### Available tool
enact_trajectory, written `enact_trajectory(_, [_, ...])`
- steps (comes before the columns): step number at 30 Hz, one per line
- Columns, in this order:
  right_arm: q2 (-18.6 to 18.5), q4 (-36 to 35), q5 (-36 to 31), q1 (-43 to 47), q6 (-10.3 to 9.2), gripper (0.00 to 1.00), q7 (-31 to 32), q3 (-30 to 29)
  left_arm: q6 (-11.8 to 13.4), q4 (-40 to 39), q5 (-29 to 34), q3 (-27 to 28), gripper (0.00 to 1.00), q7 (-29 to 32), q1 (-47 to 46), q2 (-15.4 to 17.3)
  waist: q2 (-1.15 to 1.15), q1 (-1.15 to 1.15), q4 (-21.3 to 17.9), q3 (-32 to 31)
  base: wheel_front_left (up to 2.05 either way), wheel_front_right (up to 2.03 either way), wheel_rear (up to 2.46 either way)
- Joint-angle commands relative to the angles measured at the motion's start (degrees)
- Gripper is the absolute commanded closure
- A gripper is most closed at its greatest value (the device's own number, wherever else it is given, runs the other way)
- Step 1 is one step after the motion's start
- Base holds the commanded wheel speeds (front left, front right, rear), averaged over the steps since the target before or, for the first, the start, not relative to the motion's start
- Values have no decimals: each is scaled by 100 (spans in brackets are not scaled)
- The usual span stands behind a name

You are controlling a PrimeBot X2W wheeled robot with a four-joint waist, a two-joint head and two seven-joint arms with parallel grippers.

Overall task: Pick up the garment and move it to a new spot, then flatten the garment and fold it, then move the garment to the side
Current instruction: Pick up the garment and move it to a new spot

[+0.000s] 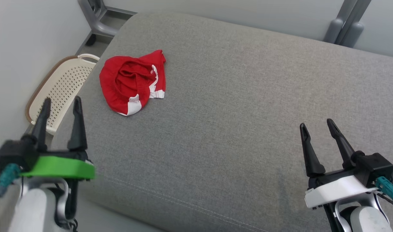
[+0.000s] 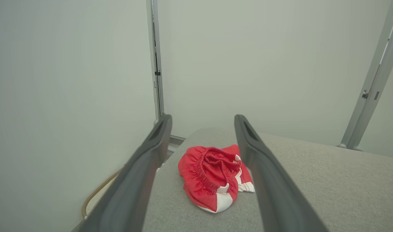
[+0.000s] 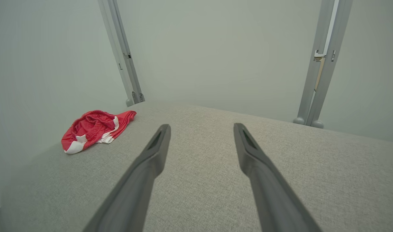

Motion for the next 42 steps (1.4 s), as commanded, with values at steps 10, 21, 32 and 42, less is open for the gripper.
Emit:
enact_trajectory(10, [-243,-82,11,-593,-9,0,16,-24,-630,1839,-968,-215,0,1665,-1918,789,0,0,-796,1261,0,0,0])
enact_trajectory(21, [-430,-174,2,-990,-9,0,18,-44,-678,3929,-1988,-1058,0,1830,-3279,818,0,0,-1195,2251,0,0,0])
enact_trajectory(32, [-480,-213,31,-1109,-9,0,45,-65,-679,5265,-2538,-1393,100,1652,-3927,884,0,0,-1233,2376,0,0,0])
enact_trajectory(42, [-314,5,145,-859,-9,0,-126,-172,-522,5012,-2017,-1543,100,130,-4075,1323,0,0,-1222,1677,0,0,0])
